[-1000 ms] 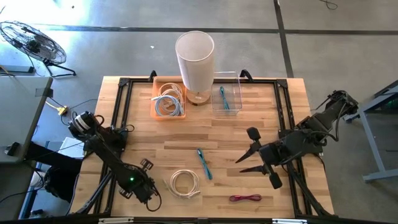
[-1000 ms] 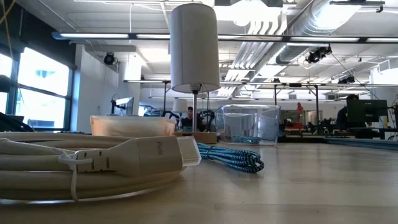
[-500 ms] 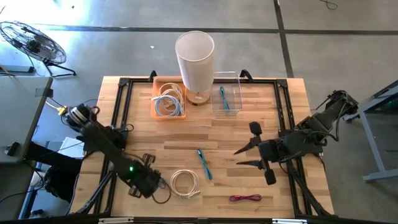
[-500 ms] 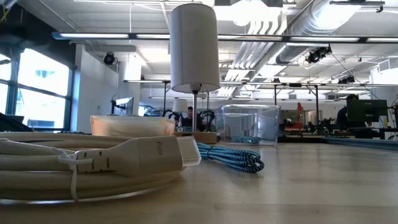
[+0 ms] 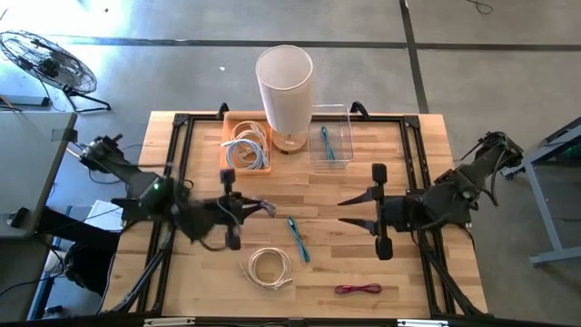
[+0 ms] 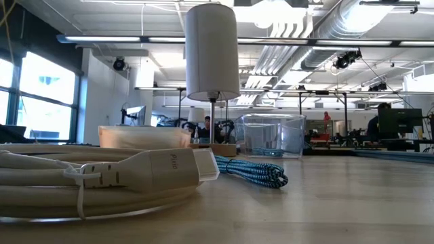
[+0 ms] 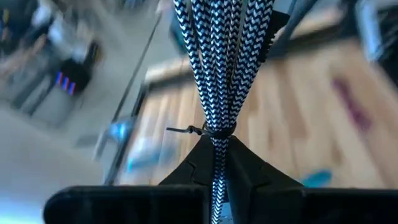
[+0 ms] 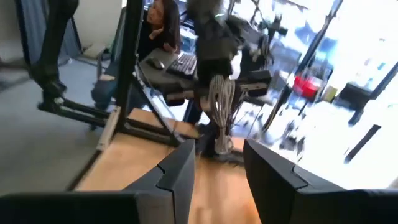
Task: Pick & Place USB Port
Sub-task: Put the black and white charger cable into the transparent bin
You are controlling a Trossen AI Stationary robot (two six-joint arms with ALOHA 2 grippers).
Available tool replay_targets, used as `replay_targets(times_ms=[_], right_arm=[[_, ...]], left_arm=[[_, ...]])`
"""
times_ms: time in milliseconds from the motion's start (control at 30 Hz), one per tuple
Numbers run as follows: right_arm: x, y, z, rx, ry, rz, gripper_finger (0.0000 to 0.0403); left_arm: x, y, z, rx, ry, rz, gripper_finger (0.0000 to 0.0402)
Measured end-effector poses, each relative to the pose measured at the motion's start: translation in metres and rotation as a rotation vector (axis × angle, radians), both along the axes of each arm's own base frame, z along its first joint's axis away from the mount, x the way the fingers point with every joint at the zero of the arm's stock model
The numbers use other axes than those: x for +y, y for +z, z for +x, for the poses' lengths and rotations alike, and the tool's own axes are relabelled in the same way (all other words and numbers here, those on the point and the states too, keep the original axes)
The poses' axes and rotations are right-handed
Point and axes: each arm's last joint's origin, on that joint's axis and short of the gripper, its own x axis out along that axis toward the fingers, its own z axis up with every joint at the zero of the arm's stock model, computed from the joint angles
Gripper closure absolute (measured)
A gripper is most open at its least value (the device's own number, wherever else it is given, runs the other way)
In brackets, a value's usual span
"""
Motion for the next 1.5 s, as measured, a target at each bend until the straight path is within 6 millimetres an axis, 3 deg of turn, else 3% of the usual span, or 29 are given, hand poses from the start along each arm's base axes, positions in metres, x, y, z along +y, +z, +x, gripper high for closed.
replay_targets(times_ms=[100,233,467,733,1167,1500], right_arm=[[0.002,0.002,0.002,-0.033,0.017,-0.108,0.0274],[0.006,0.007,0.008,-0.099,0.021,-0.15,0.0274],[0.004,0.015,0.009,-0.174,-0.015,-0.161,0.0274],[-0.007,0.013,0.019,-0.16,-0.043,-0.086,0.0274],[-0.024,-0.004,0.041,-0.061,-0.068,0.036,0.0264],[-0.032,-0.003,0.047,-0.076,-0.076,0.102,0.0183]], left_arm=[[0.009,0.022,0.011,-0.151,-0.099,0.001,0.0389],[0.021,0.033,0.026,-0.265,-0.237,0.017,0.0389],[0.047,0.024,0.058,-0.265,-0.337,0.001,0.0389],[0.062,0.018,0.088,-0.355,-0.52,-0.032,0.0389],[0.075,0.016,0.093,-0.359,-0.581,0.019,0.0389],[0.081,0.011,0.093,-0.313,-0.603,0.025,0.0389]])
